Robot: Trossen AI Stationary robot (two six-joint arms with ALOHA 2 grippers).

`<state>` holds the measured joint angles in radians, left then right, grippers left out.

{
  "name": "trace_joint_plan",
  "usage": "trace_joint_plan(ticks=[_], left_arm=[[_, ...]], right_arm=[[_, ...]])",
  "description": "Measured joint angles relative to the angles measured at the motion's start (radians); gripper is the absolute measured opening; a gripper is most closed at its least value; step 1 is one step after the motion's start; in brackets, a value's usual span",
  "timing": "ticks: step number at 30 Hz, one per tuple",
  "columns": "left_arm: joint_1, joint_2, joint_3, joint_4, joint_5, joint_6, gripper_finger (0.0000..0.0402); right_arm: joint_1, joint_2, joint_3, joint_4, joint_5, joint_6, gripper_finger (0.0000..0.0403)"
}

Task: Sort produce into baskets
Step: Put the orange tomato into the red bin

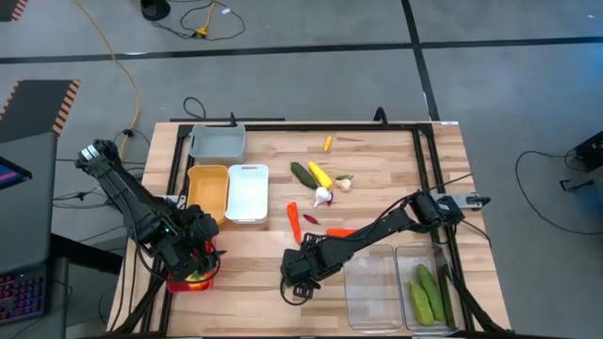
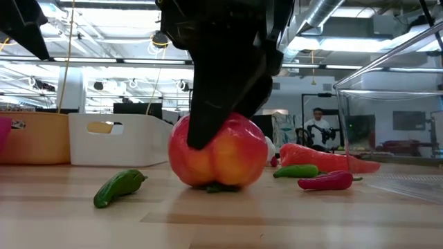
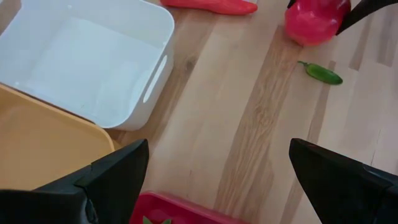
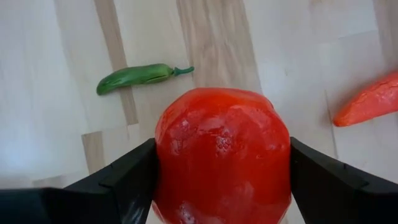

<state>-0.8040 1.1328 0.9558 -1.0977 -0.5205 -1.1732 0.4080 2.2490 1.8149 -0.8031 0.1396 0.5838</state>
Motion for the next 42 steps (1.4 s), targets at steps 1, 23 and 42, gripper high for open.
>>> trace_joint_plan(ticks=[1,23,42], left_arm=[[0.0,0.0,0.0,0.0,0.0,0.0,0.0375],[0.0,0.0,0.0,0.297,-0.135,0.453,0.0375],[-0.001,0.198,-0.001,0.707,-0.308,1.038,0.0375]], right_arm=[[0.0,0.001,0.008,-0.005,-0.005,0.0,0.0334],[-0.046,0.007,0.293,-0.112,-0.015,-0.215,0.0338],[-0.096,0.003,0.499,-0.091,-0.136,-0.279,0.034]])
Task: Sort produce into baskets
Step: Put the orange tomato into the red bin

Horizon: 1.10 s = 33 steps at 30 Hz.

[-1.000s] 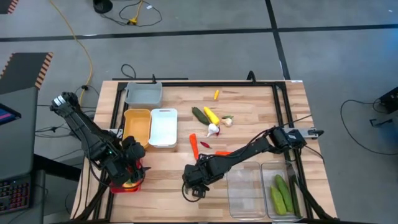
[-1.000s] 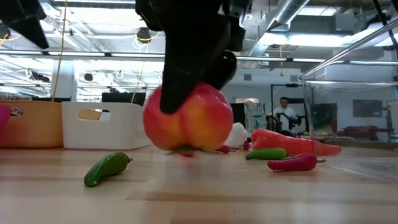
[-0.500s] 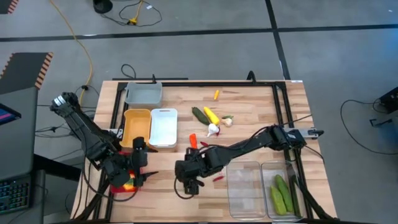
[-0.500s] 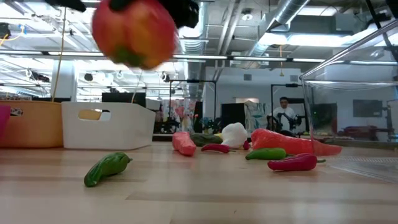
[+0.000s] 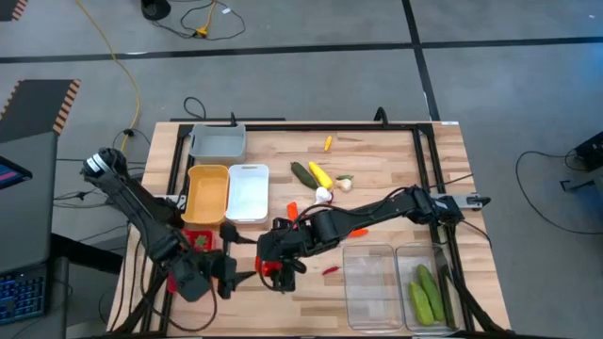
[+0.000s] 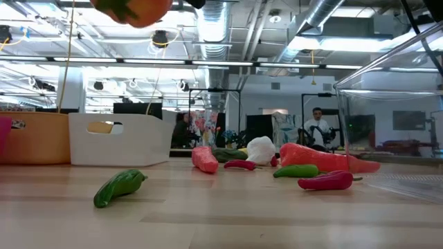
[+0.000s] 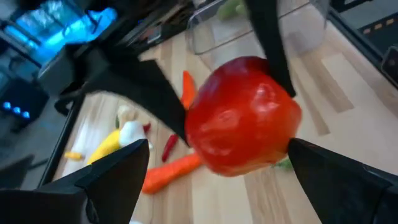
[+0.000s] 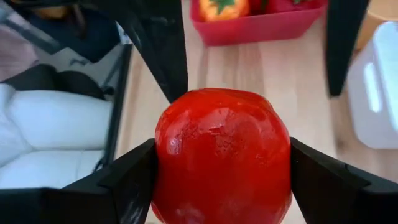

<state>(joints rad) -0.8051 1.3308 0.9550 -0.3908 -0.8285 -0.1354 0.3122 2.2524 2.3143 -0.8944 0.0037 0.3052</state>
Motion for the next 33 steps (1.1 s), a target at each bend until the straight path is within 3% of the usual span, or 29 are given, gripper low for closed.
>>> trace_joint_plan(ticks=[9,20,33], left_arm=[[-0.003,0.086,0.0,0.158,-0.052,0.181,0.0375],[-0.003,0.097,0.0,0.18,-0.055,0.179,0.0371],[-0.003,0.096,0.0,0.178,-0.044,0.186,0.026]], right_arm=[[-0.008,-0.002,0.022,0.016,-0.08,0.051,0.0342],[-0.015,-0.002,0.021,0.021,-0.119,0.09,0.0343],[-0.015,-0.002,0.02,0.029,-0.118,0.09,0.0353]])
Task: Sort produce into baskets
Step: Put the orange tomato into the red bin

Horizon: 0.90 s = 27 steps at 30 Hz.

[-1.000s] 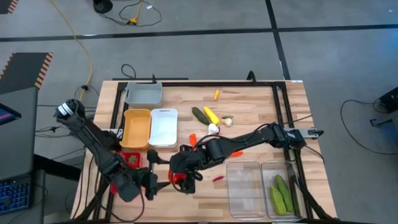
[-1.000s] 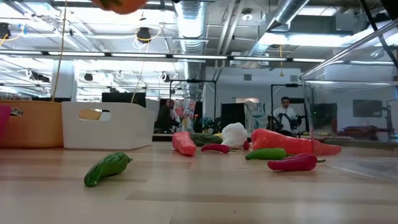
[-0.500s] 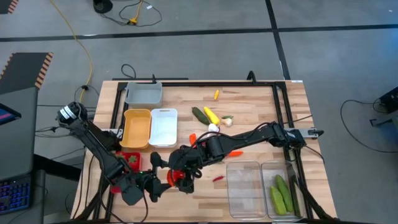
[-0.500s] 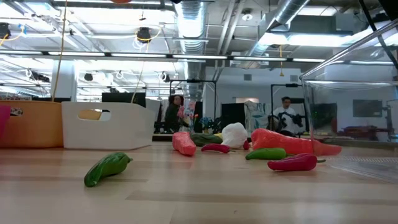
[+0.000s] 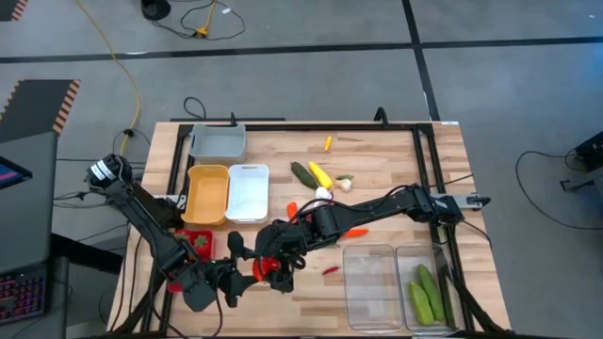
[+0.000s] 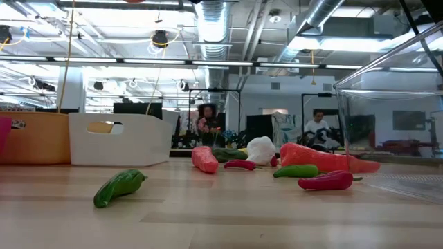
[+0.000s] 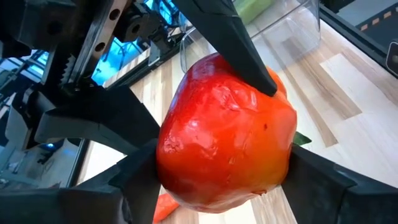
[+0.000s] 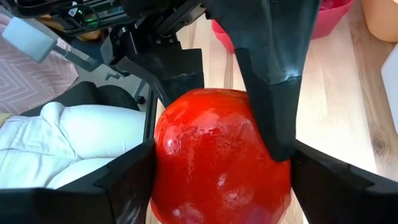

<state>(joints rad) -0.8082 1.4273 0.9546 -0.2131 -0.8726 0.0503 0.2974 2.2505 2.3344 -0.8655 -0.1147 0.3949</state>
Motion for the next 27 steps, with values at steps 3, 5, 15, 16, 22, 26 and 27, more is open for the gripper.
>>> trace_joint_plan(ticks=[3,5,15,16,22,26,27], left_arm=[[0.0,0.0,0.0,0.0,0.0,-0.002,0.0259],[0.0,0.0,0.0,0.001,0.0,-0.002,0.0264],[0.0,0.0,0.0,0.001,-0.003,-0.003,0.0269],[0.0,0.0,0.0,0.001,-0.003,-0.003,0.0269],[0.0,0.0,0.0,-0.002,-0.003,-0.007,0.0269],[0.001,0.0,0.0,-0.002,-0.003,-0.015,0.0269],[0.002,0.0,0.0,-0.002,-0.004,-0.015,0.0269]], right_arm=[[0.0,0.0,0.0,0.001,0.002,0.0,0.0356],[0.0,0.0,0.0,0.001,0.002,0.0,0.0357],[0.0,0.0,0.0,0.002,0.004,-0.003,0.0358],[0.0,0.0,0.0,0.002,0.004,-0.003,0.0358],[0.0,0.0,0.0,0.002,0.004,-0.009,0.0374],[0.0,0.0,0.0,0.002,0.004,-0.011,0.0394],[-0.001,0.0,0.0,-0.002,0.004,-0.008,0.0397]])
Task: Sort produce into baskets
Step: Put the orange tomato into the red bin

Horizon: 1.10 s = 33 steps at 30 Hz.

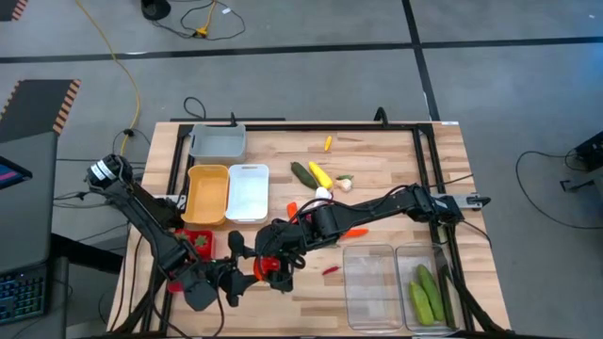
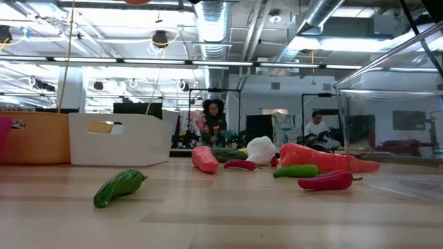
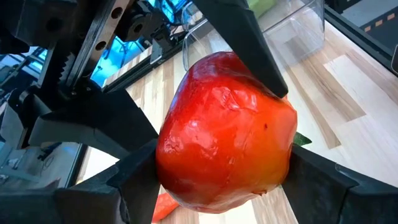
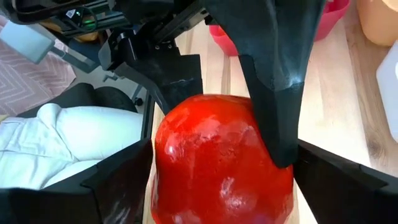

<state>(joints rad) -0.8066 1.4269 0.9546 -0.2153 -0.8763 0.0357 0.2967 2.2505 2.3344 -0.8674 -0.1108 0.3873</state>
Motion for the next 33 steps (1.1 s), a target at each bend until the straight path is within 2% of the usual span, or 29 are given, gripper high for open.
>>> trace_joint_plan(ticks=[5,9,12,16,23,28,33], left_arm=[[0.001,-0.003,0.0,-0.002,-0.011,-0.004,0.0269],[-0.008,-0.024,0.001,-0.047,-0.008,-0.061,0.0269],[-0.013,-0.054,0.001,-0.137,0.039,-0.161,0.0269],[-0.019,-0.111,0.001,-0.279,0.165,-0.37,0.0269],[-0.019,-0.193,0.001,-0.591,0.5,-0.799,0.0271],[-0.033,-0.213,0.001,-0.731,0.693,-0.97,0.0271],[-0.068,-0.213,0.001,-0.822,0.808,-1.107,0.0271]], right_arm=[[-0.017,-0.018,0.0,-0.074,-0.001,0.05,0.0392],[-0.025,-0.054,0.0,-0.118,0.012,-0.034,0.039],[-0.027,-0.078,0.002,-0.163,0.052,-0.09,0.0391],[-0.031,-0.085,0.001,-0.273,0.121,-0.109,0.0393],[-0.03,-0.088,0.0,-0.446,0.28,-0.11,0.0393],[-0.03,-0.088,0.0,-0.474,0.375,-0.135,0.0393],[-0.038,-0.088,0.0,-0.488,0.384,-0.15,0.0393]])
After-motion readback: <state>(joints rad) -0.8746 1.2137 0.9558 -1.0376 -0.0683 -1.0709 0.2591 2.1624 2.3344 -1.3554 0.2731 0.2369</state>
